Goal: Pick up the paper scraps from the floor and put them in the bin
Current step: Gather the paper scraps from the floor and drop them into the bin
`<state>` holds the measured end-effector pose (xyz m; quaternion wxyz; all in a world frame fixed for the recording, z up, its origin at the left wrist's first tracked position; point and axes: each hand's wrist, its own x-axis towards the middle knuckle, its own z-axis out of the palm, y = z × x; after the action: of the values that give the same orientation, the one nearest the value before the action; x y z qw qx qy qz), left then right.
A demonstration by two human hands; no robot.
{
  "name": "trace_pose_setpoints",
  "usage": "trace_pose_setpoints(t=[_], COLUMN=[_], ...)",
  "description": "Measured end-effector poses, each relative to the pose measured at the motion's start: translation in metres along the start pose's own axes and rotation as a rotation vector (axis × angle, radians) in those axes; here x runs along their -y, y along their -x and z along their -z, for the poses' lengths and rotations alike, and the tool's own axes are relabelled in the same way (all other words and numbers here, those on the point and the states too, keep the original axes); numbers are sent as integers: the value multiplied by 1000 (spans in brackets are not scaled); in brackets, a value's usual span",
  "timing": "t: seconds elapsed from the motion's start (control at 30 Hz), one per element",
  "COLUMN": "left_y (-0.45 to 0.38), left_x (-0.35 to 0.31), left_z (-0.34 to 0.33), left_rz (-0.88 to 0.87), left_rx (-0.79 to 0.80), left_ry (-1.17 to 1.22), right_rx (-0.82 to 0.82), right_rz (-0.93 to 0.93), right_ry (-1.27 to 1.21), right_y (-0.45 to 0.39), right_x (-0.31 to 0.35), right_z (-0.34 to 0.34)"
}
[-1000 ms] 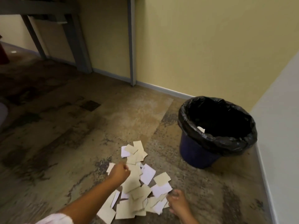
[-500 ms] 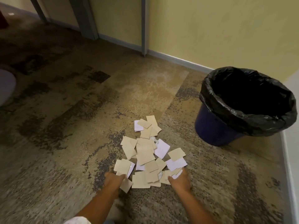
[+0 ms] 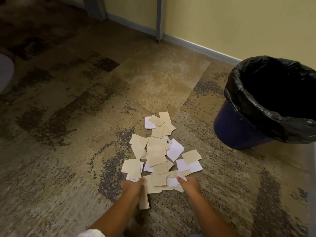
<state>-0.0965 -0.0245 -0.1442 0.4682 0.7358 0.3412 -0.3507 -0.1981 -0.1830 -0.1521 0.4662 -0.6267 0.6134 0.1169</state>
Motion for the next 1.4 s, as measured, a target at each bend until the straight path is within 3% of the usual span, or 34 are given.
trace_pose_setpoints(t=[0.2,0.37,0.47,0.6,0.7,1.07,1.4], left_y=[10,9,12,17,17,27,57], left_x=[4,5,7,6,6,3,-16], left_z=[-21,-20,-18,-13,-6,22,37], left_rz=[-47,-19,7,-3,-23,-63,-124], left_rx=[138,164,225,291,321,257,323], left_ry=[18,8,121,171,179,80,93], right_rx=[105,124,112,299,382,294,282], right_rz=[1,130,7,-153,-183,-47,77], right_ry=[-134,-98,-342,-623,-702,-588,-707], right_y=[5,16,28,41,46,56,85], right_x=[2,7,8,10,10,12,27], right_z=[-7,-15,-24,-28,-24,14,51])
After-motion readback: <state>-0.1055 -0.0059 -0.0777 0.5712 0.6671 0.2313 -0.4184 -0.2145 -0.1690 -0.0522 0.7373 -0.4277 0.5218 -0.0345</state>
